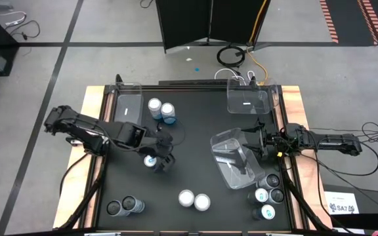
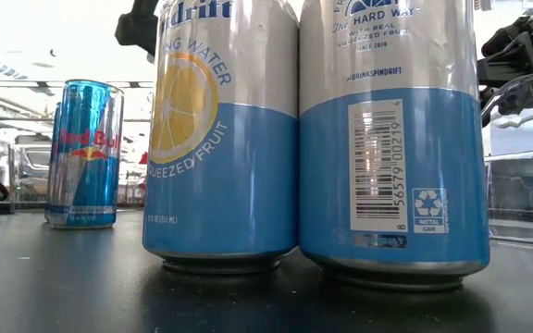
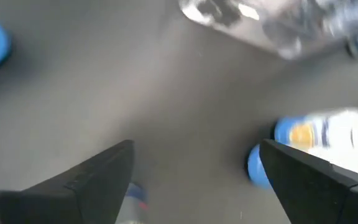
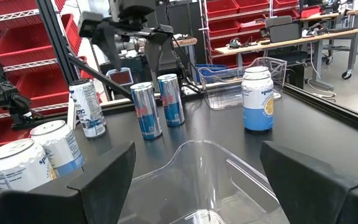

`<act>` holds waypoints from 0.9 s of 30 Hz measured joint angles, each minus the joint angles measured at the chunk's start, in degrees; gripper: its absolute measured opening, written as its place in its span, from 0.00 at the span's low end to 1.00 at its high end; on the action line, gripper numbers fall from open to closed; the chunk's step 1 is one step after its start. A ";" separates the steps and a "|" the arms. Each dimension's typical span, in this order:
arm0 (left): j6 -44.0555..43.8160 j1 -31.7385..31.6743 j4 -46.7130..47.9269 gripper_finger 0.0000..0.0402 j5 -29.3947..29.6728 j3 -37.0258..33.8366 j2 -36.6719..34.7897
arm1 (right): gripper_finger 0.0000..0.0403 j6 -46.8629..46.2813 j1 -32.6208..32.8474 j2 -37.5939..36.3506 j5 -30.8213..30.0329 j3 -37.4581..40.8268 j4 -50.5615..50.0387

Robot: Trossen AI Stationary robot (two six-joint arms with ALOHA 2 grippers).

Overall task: Sort soda cans
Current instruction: Move the top left blue soda can to the bottom center

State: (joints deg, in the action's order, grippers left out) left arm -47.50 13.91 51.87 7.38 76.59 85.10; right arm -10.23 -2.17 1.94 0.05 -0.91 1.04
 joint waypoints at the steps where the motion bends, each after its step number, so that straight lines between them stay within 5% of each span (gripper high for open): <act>1: 1.42 -0.02 0.55 0.89 -1.19 -0.10 0.00 | 0.84 0.01 0.00 -0.01 0.00 0.00 0.00; 10: 12.35 0.63 12.62 0.89 -1.36 -0.30 0.02 | 0.84 -0.01 0.00 0.01 0.00 0.00 0.00; 27: 16.43 3.60 9.23 0.89 -6.34 -9.28 0.02 | 0.84 0.00 0.01 0.01 0.02 0.00 0.00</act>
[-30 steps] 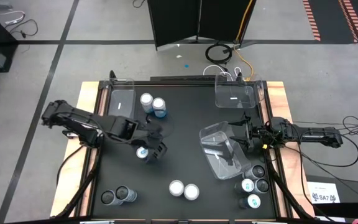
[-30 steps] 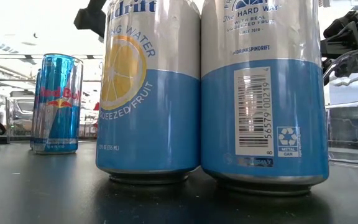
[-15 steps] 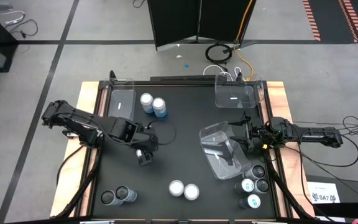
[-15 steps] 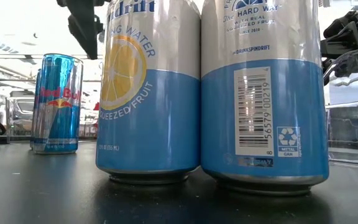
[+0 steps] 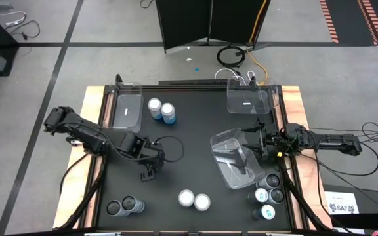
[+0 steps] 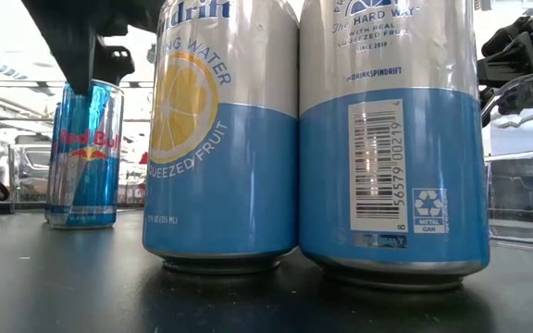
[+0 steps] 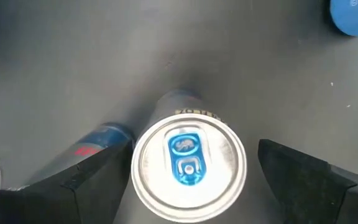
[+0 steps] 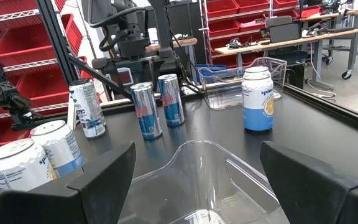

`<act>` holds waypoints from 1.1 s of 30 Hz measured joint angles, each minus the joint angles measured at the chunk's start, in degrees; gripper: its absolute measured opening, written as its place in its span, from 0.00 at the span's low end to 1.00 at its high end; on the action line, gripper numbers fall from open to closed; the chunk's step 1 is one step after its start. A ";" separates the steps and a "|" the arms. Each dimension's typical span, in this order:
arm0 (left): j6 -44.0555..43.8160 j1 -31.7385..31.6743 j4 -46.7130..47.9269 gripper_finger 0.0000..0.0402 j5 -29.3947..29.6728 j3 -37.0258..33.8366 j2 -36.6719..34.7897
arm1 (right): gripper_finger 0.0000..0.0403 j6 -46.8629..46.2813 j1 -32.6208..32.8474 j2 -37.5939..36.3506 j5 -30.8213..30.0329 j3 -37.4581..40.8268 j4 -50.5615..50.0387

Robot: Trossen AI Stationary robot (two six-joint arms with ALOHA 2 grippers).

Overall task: Sort soda cans
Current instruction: Move the top left blue soda can to the bottom center

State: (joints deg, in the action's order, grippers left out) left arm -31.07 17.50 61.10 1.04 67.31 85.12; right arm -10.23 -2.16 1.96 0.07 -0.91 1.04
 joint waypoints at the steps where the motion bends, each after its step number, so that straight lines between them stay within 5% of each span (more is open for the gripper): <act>1: 0.00 0.08 -0.44 0.89 0.00 -0.50 -0.02 | 0.84 -0.01 0.01 0.00 -0.02 0.00 0.00; 7: 0.04 0.17 -2.20 0.87 0.03 -2.08 -0.02 | 0.84 -0.01 0.01 0.00 -0.02 0.00 0.00; 18: -0.04 0.14 -2.12 0.64 0.04 -2.30 -0.02 | 0.84 -0.01 -0.01 0.00 -0.02 0.00 0.00; 33: -9.60 1.78 -4.71 0.62 2.03 -2.30 -0.02 | 0.84 0.00 -0.01 0.00 -0.02 0.01 0.00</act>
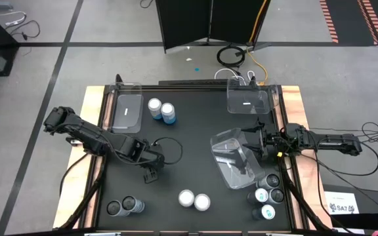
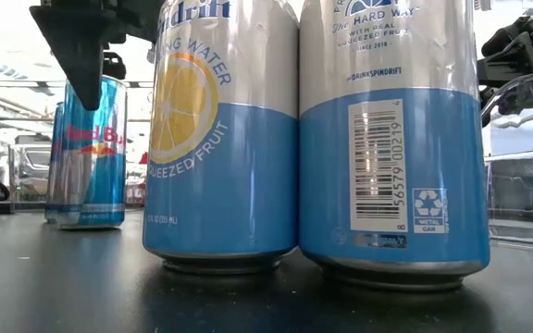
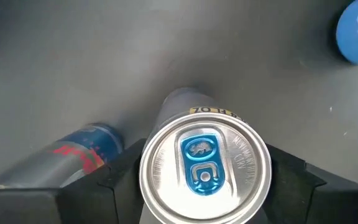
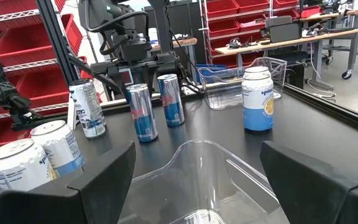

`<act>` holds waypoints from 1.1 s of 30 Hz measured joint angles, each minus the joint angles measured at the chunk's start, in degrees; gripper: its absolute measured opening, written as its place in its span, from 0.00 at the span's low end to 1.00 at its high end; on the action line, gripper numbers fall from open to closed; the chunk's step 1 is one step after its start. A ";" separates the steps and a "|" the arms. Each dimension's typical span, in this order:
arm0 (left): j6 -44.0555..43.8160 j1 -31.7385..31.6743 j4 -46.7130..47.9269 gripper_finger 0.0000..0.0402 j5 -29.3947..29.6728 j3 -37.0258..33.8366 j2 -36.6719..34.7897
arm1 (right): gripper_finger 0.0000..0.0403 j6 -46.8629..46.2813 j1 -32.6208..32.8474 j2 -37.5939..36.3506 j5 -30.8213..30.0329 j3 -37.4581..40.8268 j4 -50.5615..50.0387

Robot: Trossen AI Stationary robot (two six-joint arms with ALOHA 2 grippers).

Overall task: Sort soda cans
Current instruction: Move the top left blue soda can to the bottom center

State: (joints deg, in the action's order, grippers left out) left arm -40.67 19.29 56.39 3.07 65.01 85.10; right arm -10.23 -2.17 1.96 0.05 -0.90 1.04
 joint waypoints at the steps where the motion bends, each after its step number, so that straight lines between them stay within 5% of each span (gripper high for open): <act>1: -1.01 0.17 -0.41 0.62 0.04 0.00 0.00 | 0.84 -0.01 0.01 0.00 0.00 -0.01 0.00; 14: -16.73 3.51 -1.73 0.62 1.47 6.47 1.22 | 0.84 -0.01 0.01 0.00 0.02 -0.01 0.00; 25: -32.42 9.59 -0.64 0.62 1.44 18.54 15.19 | 0.84 -0.01 0.00 -0.02 0.02 -0.01 0.00; 33: -35.55 13.71 12.02 0.62 1.42 32.18 23.93 | 0.84 0.01 0.01 0.00 0.01 -0.01 0.00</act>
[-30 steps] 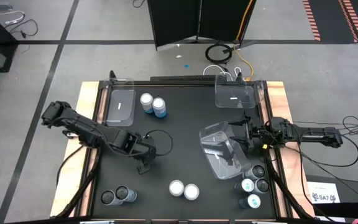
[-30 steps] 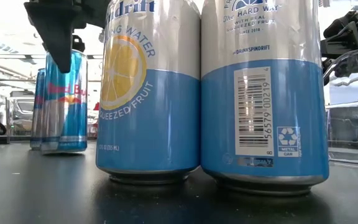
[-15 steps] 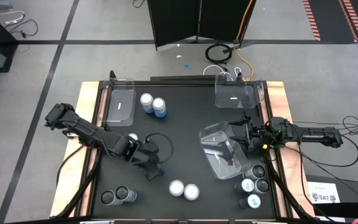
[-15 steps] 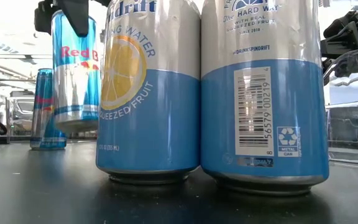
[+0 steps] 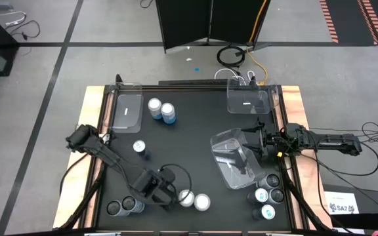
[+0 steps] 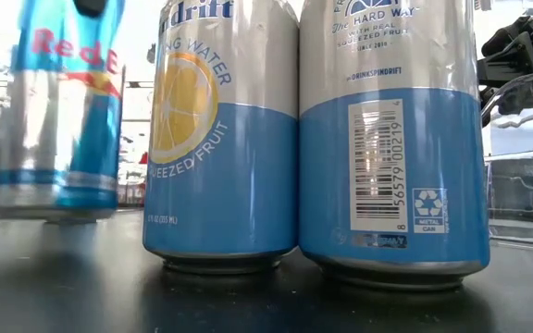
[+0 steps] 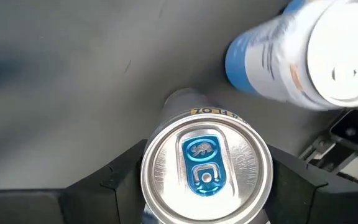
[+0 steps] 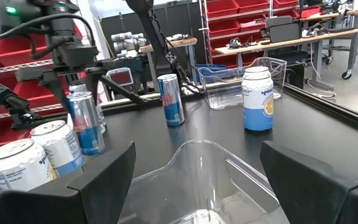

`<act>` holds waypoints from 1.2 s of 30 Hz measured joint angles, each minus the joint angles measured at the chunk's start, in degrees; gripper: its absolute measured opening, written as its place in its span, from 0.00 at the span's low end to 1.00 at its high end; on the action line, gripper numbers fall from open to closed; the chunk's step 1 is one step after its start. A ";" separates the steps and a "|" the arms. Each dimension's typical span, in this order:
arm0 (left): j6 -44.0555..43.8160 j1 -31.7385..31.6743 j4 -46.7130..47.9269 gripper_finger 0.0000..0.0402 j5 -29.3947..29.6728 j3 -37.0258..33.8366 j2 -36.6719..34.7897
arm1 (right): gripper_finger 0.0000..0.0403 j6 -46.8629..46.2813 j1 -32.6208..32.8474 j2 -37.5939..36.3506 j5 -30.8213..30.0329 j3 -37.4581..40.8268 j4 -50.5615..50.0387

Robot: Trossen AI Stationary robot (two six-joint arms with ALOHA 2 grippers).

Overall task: Sort soda cans
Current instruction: Move the top left blue soda can to the bottom center

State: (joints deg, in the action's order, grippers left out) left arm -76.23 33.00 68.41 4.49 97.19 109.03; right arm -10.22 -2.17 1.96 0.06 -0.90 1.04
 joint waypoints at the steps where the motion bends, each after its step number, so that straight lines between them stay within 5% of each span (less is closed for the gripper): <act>1: 0.00 0.31 1.24 0.62 0.12 1.34 0.80 | 0.84 -0.01 -0.01 0.00 -0.01 -0.01 0.00; 12: 0.00 5.07 4.08 0.64 2.16 5.61 5.71 | 0.84 -0.02 0.00 0.00 0.00 0.00 -0.02; 36: 0.48 5.28 0.02 0.66 3.76 5.59 6.24 | 0.84 -0.01 0.00 -0.01 0.02 -0.01 -0.01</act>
State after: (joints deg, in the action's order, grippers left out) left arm -75.75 38.28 68.42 8.25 102.78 115.26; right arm -10.23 -2.17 1.95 0.08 -0.91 1.03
